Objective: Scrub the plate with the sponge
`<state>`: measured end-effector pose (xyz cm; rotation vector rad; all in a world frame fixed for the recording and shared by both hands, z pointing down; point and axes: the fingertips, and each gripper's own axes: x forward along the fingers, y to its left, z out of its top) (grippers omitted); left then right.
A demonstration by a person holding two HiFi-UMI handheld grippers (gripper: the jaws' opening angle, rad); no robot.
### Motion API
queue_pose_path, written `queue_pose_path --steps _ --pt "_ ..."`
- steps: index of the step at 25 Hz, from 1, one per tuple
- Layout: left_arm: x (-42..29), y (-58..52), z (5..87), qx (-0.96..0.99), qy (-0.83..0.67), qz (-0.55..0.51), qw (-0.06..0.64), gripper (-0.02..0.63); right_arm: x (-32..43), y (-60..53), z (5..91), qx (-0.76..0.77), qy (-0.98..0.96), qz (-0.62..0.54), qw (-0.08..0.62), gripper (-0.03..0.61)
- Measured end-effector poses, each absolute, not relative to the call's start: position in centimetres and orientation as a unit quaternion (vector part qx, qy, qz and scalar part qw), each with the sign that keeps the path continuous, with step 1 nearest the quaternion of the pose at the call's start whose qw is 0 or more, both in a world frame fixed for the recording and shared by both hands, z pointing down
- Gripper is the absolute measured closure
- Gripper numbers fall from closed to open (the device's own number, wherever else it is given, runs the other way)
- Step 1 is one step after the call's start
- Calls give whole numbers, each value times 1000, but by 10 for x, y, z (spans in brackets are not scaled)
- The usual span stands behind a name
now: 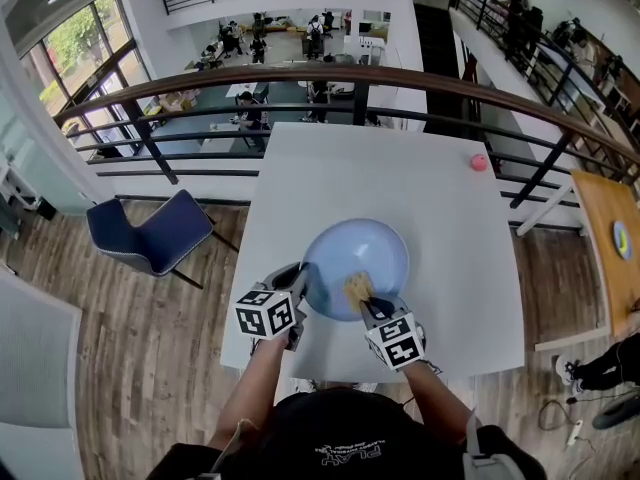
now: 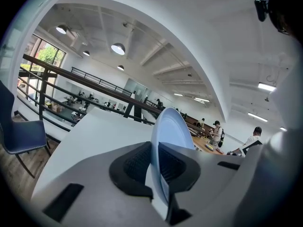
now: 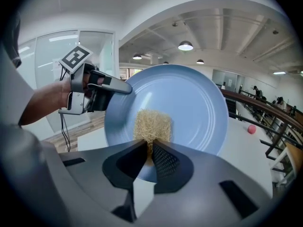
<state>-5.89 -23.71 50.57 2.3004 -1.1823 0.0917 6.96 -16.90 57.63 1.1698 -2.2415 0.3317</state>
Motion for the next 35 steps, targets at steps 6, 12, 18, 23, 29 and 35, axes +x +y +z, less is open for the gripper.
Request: queue_pose_path --steps 6,12,18,23,29,35 --pt "-60 -238 500 855 -442 24 272 575 89 -182 566 474 -825 124 282 534" --pt "-60 -237 503 855 -442 23 270 574 107 -198 563 506 -807 107 286 534" --pt "-60 -237 505 852 -446 18 272 574 120 -212 550 531 -793 93 285 534" --pt "-61 -237 506 851 -447 18 276 574 122 -217 540 540 -779 35 317 534" --pt "-67 -237 514 838 -461 23 291 577 113 -212 518 553 -791 -6 262 534" --pt "-64 -228 536 830 -455 39 321 577 106 -199 510 555 -806 26 206 534"
